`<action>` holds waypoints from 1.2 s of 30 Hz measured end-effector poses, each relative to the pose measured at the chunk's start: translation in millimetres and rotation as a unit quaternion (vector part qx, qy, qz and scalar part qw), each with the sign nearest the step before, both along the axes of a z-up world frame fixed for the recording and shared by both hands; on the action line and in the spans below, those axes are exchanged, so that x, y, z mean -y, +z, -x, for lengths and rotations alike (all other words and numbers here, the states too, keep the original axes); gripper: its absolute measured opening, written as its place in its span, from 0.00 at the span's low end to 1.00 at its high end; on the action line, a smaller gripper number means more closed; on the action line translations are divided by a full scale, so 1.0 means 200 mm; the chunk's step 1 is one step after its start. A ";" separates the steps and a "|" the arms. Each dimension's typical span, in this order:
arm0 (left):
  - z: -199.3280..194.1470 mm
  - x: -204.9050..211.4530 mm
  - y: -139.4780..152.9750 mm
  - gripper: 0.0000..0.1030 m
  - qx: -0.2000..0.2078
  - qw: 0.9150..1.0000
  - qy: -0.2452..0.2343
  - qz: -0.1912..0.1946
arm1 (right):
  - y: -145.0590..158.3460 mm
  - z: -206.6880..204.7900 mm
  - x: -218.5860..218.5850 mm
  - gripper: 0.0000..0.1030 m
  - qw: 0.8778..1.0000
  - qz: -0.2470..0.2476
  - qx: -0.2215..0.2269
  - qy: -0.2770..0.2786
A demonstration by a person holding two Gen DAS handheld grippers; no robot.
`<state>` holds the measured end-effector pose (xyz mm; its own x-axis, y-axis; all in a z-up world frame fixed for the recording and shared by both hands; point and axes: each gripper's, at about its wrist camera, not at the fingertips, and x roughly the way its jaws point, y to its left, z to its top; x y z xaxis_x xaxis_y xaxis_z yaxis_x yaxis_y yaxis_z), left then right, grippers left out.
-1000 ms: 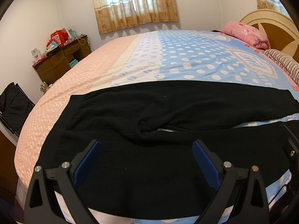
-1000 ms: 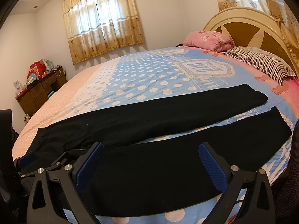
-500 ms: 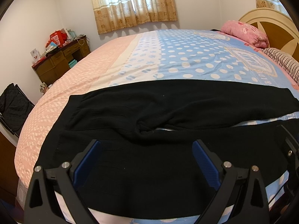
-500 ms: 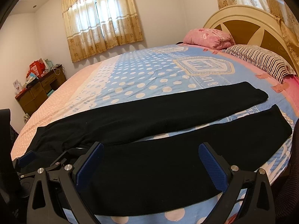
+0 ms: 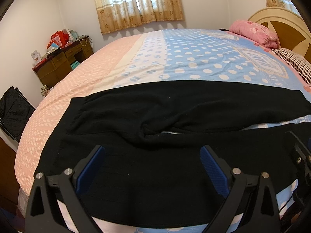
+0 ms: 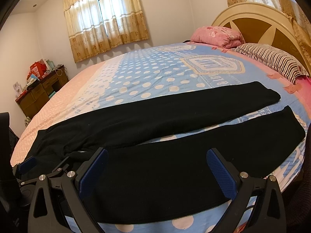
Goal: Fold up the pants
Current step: 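Grasp the pants waistband corners with the left and right grippers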
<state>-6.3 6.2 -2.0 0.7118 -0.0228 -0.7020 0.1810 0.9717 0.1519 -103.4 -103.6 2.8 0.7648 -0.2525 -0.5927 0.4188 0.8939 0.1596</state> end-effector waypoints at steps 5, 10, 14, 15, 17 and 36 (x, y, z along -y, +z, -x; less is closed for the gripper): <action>0.00 0.00 -0.01 0.97 0.000 1.000 0.000 0.000 | 0.00 0.00 0.00 0.99 1.000 -0.002 -0.001 0.000; -0.01 0.00 -0.02 0.97 -0.001 1.000 -0.002 -0.001 | 0.00 0.00 0.00 0.99 1.000 -0.001 -0.002 0.001; -0.02 -0.03 -0.01 0.98 -0.007 1.000 -0.007 0.005 | -0.01 -0.02 0.01 0.99 1.000 -0.003 -0.005 0.003; -0.04 -0.04 -0.01 0.98 -0.010 1.000 -0.008 0.007 | -0.01 -0.03 0.02 0.99 1.000 -0.004 -0.006 0.004; -0.06 -0.07 -0.01 0.98 -0.018 1.000 -0.007 0.011 | -0.02 -0.04 0.03 0.99 1.000 -0.005 -0.010 0.008; -0.67 -0.59 0.00 0.98 -0.066 0.991 0.105 0.054 | 0.01 -0.94 0.03 0.86 0.959 0.053 -0.096 0.263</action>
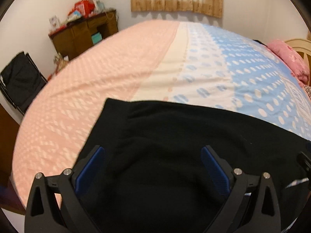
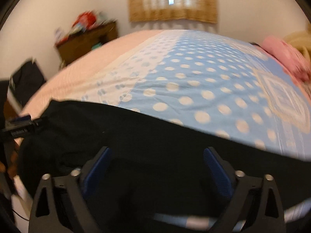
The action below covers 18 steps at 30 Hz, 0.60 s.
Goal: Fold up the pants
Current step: 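Grasp the pants waistband corners with the left and right grippers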
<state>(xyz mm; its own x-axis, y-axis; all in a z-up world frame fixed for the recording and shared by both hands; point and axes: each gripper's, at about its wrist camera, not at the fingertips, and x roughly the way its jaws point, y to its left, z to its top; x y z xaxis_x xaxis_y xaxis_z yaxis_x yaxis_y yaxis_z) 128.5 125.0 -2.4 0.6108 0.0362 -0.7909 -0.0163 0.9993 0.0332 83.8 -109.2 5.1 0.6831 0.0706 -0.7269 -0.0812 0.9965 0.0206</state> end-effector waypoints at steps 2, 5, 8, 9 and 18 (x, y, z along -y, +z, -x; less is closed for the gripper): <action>-0.04 0.01 -0.04 0.98 -0.011 1.000 0.003 0.004 | -0.03 -0.14 -0.03 0.85 0.999 0.014 -0.013 0.026; -0.09 0.03 -0.08 0.98 -0.018 1.000 0.001 0.013 | -0.09 -0.32 -0.01 0.85 0.998 0.007 -0.037 0.049; -0.13 0.04 -0.10 0.98 -0.017 1.000 0.000 0.006 | -0.15 -0.44 0.00 0.85 0.996 -0.008 -0.068 0.063; -0.14 0.04 -0.11 0.98 -0.017 1.000 0.001 0.003 | -0.18 -0.47 0.00 0.85 0.994 -0.011 -0.078 0.069; -0.20 0.02 -0.20 0.98 -0.033 0.999 0.007 0.004 | -0.26 -0.53 -0.03 0.59 0.989 0.014 -0.089 0.114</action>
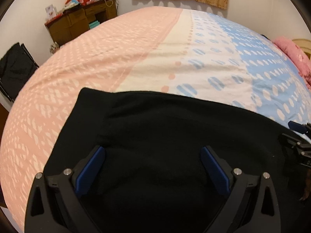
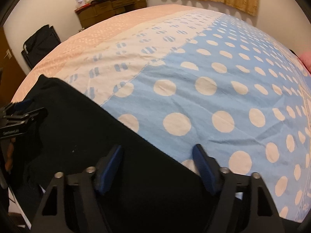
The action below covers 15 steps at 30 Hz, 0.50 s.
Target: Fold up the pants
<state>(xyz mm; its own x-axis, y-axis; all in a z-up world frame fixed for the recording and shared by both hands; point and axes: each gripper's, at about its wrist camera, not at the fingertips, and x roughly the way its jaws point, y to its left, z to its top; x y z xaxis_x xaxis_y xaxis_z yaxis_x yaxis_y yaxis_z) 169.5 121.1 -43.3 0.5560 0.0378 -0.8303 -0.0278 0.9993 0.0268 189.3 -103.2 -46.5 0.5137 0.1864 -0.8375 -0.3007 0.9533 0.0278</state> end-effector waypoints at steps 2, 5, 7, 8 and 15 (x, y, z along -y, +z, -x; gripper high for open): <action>0.00 0.01 0.00 0.99 0.002 1.000 -0.002 -0.010 | 0.02 0.02 -0.01 0.31 1.000 0.000 -0.002 0.013; 0.00 -0.01 0.01 0.99 0.001 1.000 -0.003 -0.003 | 0.03 0.05 -0.05 0.06 0.999 0.009 -0.004 0.030; 0.02 -0.04 0.03 0.99 0.000 1.000 0.001 0.014 | 0.04 0.09 -0.09 0.05 0.999 0.034 0.008 0.039; 0.02 -0.06 0.04 0.99 -0.001 1.000 0.004 0.026 | 0.06 0.11 -0.10 0.05 0.998 0.040 0.017 0.041; 0.11 -0.22 0.16 0.99 0.014 0.998 0.025 0.060 | 0.23 0.41 -0.15 0.04 0.995 0.018 0.077 0.062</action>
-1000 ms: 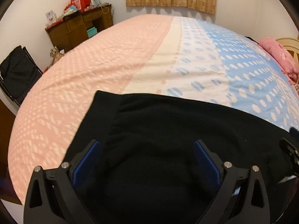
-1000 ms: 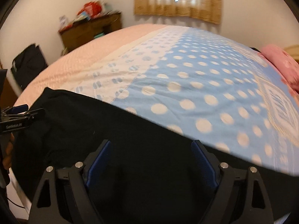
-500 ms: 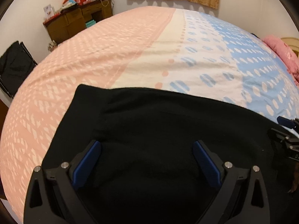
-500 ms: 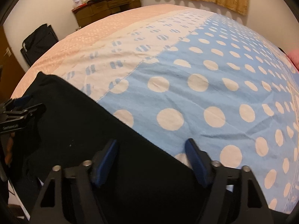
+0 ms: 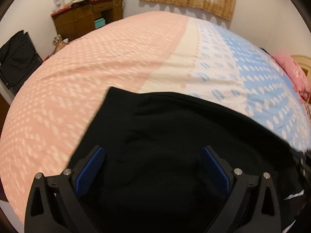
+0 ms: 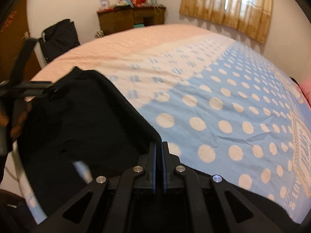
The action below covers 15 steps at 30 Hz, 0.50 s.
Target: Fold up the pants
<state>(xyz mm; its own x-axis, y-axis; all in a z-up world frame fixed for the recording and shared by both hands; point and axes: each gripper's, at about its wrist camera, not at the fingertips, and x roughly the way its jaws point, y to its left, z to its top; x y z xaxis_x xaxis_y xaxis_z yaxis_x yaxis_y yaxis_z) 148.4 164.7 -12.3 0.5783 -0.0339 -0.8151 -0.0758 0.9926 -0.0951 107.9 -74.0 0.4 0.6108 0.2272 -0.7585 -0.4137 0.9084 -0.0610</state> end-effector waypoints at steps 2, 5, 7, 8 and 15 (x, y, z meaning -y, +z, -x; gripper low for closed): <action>0.00 -0.04 0.03 0.99 -0.001 1.000 0.010 0.016 | 0.02 0.11 -0.01 0.04 1.000 -0.012 0.005 0.007; -0.03 -0.07 0.07 0.99 -0.003 0.999 0.021 0.041 | 0.00 0.25 -0.03 0.04 0.999 -0.030 0.009 0.014; -0.05 -0.07 0.08 0.99 -0.007 0.998 0.027 0.050 | -0.04 0.34 -0.07 0.04 0.999 -0.031 0.013 0.022; -0.06 -0.07 0.09 0.99 -0.012 0.998 0.031 0.055 | -0.08 0.38 -0.09 0.04 0.999 -0.026 0.013 0.026; -0.17 0.01 0.06 0.99 -0.047 0.993 0.054 0.091 | -0.25 0.47 -0.14 0.04 1.000 -0.018 0.023 0.012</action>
<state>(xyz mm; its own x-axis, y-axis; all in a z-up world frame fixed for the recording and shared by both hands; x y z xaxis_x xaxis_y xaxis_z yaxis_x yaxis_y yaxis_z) 181.5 162.1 -0.6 0.5078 -0.1272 -0.8520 -0.1981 0.9453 -0.2592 13.4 -45.5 -49.5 0.6397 0.2677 -0.7205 -0.4321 0.9005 -0.0491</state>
